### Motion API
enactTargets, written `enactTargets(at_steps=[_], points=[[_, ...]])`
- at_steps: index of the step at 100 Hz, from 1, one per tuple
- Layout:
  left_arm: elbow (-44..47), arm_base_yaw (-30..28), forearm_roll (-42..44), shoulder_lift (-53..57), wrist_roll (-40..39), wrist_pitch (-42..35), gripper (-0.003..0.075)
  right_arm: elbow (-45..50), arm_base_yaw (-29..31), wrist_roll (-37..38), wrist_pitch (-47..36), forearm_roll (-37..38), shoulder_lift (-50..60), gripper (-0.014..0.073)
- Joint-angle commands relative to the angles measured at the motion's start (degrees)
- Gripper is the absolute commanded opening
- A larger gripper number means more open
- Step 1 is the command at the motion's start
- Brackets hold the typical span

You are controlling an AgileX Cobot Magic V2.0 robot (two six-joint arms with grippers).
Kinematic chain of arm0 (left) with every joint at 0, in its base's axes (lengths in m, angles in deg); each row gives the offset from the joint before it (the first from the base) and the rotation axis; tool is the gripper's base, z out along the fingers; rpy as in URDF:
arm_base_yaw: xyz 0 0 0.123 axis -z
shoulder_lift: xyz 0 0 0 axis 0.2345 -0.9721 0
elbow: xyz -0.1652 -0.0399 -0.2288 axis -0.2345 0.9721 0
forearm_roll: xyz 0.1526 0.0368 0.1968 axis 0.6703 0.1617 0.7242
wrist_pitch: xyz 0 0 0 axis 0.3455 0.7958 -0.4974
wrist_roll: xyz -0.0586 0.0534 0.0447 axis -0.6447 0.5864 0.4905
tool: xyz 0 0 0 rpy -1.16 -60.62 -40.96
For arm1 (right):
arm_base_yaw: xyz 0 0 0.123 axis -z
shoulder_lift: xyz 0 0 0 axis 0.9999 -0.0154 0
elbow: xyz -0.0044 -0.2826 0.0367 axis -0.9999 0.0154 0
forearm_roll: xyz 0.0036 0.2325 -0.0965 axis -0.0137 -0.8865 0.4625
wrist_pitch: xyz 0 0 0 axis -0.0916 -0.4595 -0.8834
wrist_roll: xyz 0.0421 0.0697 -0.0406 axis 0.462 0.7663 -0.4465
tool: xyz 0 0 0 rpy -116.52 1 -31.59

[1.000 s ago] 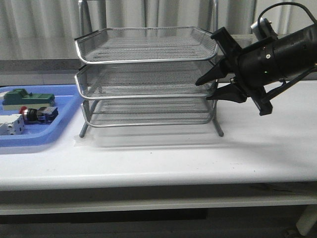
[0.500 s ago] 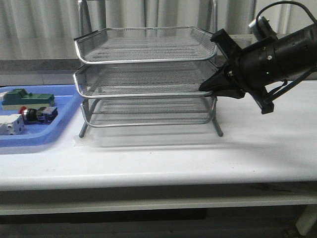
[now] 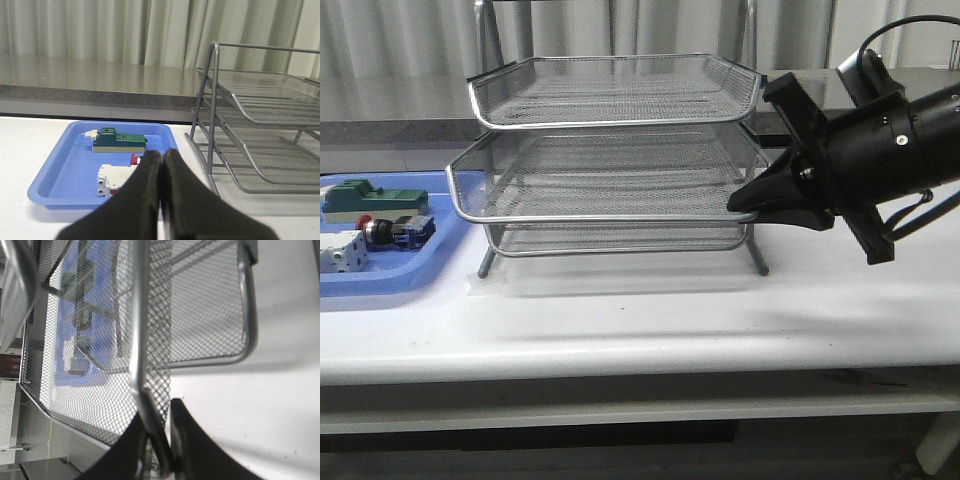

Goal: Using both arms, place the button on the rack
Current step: 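Pull the middle wire tray out toward the robot with the right gripper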

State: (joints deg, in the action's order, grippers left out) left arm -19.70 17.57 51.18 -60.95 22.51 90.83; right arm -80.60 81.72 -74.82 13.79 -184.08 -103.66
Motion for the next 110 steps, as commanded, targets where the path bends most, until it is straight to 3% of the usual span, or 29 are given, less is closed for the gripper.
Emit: enactTargets(at_steps=[1,47,56,73,80,94,110], points=[[2.68,-0.13,-0.53,2.01,-0.61,-4.52,-0.0020,2.79,-0.68,-0.20,4.10,2.74,3.47,0.0015],[2.68,-0.13,-0.53,2.01,-0.61,-4.52,-0.0020,10.54,-0.68,-1.84,3.40,2.74,11.48,0.0043],[2.68,-0.13,-0.53,2.01,-0.61,-4.52,-0.0020,10.54,-0.68,-1.91,3.47,2.74,11.48,0.0134],[2.68,-0.13,-0.53,2.01,-0.61,-4.52,-0.0020,10.54,-0.68,-2.91,4.23,2.74,12.13,0.0441],[2.68,-0.13,-0.53,2.01,-0.61,-4.52,-0.0020,10.54,-0.68,-2.91,3.91,2.74,12.93,0.0525],[2.68,-0.13,-0.53,2.01,-0.61,-4.52,-0.0020,10.58,-0.68,-2.91,3.45,3.74,15.28,0.0549],[2.68,-0.13,-0.53,2.01,-0.61,-4.52,-0.0020,10.58,-0.68,-0.32,1.72,10.88,19.41,0.0539]])
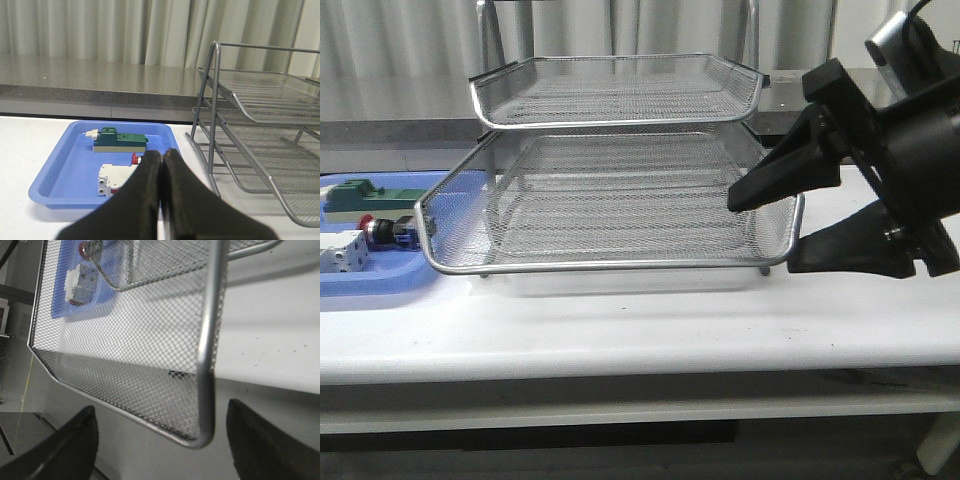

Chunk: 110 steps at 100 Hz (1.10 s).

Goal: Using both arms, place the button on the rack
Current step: 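Pull the middle wire tray out toward the robot with the right gripper, then release the tray and withdraw the right gripper upward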

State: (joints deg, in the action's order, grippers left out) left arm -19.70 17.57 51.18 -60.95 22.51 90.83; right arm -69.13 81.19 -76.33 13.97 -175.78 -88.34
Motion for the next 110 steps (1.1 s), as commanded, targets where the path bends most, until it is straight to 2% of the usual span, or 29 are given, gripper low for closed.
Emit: enactTargets(at_steps=[1,29,65,79,96,110], points=[[2.68,-0.13,-0.53,2.01,-0.61,-4.52,-0.0020,-0.89,-0.16,1.47,1.05,3.61,4.30,0.0539],[2.68,-0.13,-0.53,2.01,-0.61,-4.52,-0.0020,-0.89,-0.16,20.75,-7.79,29.28,17.44,0.0539],[2.68,-0.13,-0.53,2.01,-0.61,-4.52,-0.0020,-1.08,-0.10,44.78,-7.82,56.61,36.48,0.0539],[2.68,-0.13,-0.53,2.01,-0.61,-4.52,-0.0020,-1.16,-0.10,53.55,-5.02,66.84,42.11,0.0539],[2.68,-0.13,-0.53,2.01,-0.61,-4.52,-0.0020,-4.94,-0.10,63.80,4.49,79.64,46.77,0.0539],[2.68,-0.13,-0.53,2.01,-0.61,-4.52,-0.0020,-8.69,-0.10,69.45,11.68,86.47,49.50,0.0539]])
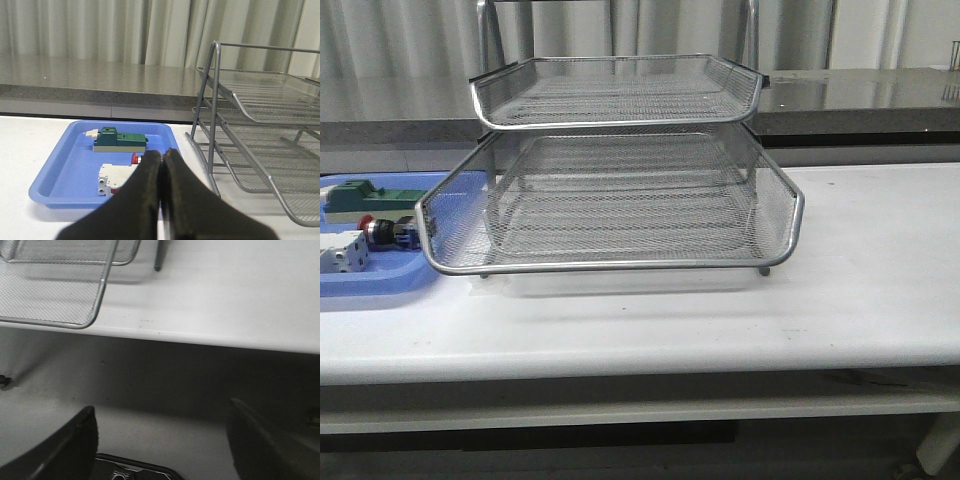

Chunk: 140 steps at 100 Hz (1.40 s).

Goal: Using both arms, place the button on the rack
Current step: 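Release the tray and withdraw the right gripper upward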

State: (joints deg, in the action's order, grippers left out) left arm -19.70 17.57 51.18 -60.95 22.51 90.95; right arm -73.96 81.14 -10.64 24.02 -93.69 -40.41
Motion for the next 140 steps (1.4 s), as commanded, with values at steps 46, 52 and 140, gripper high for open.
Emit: enactTargets(at_steps=[46,52,140], points=[[2.68,-0.13,-0.53,2.01,-0.61,-4.64,-0.0020,-5.96,-0.05,9.91,6.89,12.24,7.82,0.0265],[2.68,-0.13,-0.53,2.01,-0.61,-4.64,-0.0020,-5.96,-0.05,9.91,6.89,12.24,7.82,0.0202],[2.68,-0.13,-0.53,2.01,-0.61,-4.64,-0.0020,-5.96,-0.05,9.91,6.89,12.19,7.82,-0.0067]])
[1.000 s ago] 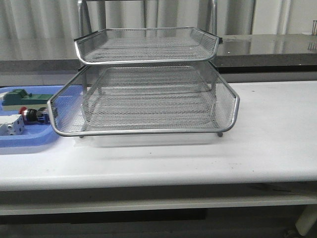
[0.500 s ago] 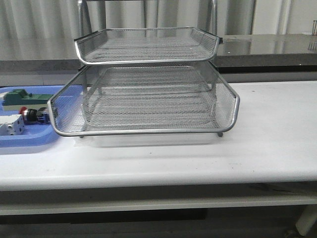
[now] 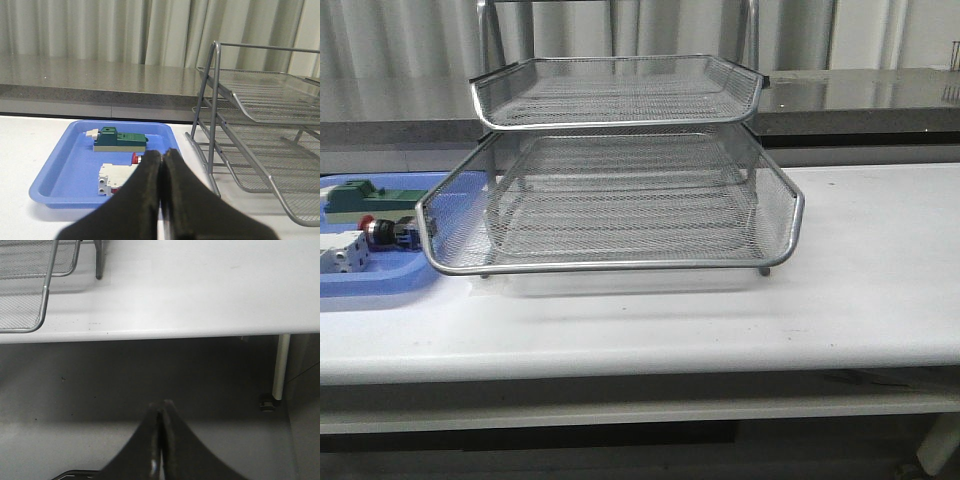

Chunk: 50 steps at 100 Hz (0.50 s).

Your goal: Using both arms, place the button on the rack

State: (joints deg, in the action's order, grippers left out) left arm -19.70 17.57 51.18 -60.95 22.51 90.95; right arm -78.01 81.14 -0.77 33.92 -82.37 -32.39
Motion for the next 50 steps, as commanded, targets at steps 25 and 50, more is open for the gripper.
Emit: enactTargets(at_steps=[25,50], points=[[2.10,-0.13,-0.45,2.01,-0.61,-4.75,-0.0020,-1.91,-0.05,0.04,-3.00,0.87,-0.20,-0.0067],[-7.33,-0.13,-2.68,-1.30,-0.61,3.15,-0.0020,-1.91,-0.05,0.04,-3.00,0.87,-0.20,-0.0067]])
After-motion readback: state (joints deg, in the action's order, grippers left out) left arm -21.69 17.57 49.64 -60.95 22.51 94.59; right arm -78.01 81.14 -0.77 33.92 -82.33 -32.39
